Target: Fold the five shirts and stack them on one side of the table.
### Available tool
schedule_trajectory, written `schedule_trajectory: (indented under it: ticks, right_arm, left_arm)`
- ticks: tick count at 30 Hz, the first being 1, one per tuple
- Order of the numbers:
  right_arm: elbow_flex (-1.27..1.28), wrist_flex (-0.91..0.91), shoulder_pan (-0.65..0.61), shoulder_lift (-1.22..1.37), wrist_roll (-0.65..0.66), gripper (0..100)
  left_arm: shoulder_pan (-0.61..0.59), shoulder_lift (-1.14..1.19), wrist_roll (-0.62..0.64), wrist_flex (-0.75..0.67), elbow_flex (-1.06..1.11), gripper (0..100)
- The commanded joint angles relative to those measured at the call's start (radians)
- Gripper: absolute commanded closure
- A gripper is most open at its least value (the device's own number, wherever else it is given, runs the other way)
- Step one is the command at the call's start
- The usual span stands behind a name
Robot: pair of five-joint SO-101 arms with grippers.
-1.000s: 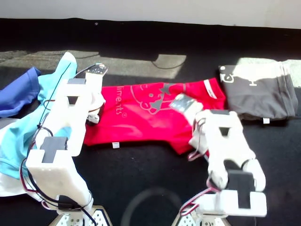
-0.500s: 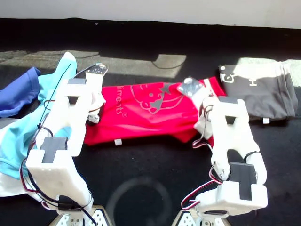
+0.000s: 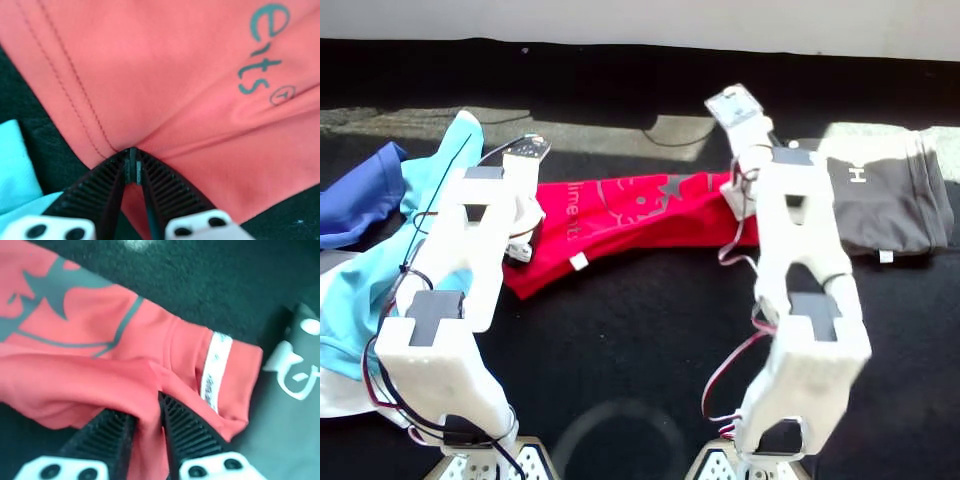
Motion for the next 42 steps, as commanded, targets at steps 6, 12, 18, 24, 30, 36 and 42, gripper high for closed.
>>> schedule_trajectory:
  ticks: [6,12,18,24,30,36,42]
  right_arm:
    - [-0.321,0.028,0.018,0.145,-0.25,82.8]
    - [-0.489,0.18,0.051,0.077,-0.376,82.7]
    - [-0.576,0.326,0.047,0.015,-0.37,82.6]
    - [-0.579,0.506,-0.067,-0.002,-0.37,86.2]
    - [-0.573,0.46,-0.269,0.005,-0.376,98.0]
    - [-0.567,0.325,-0.421,0.171,-0.376,98.0]
    - [-0.57,0.325,-0.469,0.292,-0.376,98.0]
  left_arm:
    - [0.015,0.002,0.003,-0.015,0.01,99]
    - [0.015,0.002,0.003,-0.015,0.01,99]
    - [0.015,0.002,0.003,-0.015,0.01,99]
    - [0.013,-0.004,0.003,-0.014,0.012,99]
    - [0.015,-0.061,0.003,0.066,0.012,99]
    - [0.004,-0.255,0.003,0.147,0.021,99]
    - [-0.113,-0.291,0.003,0.157,0.018,99]
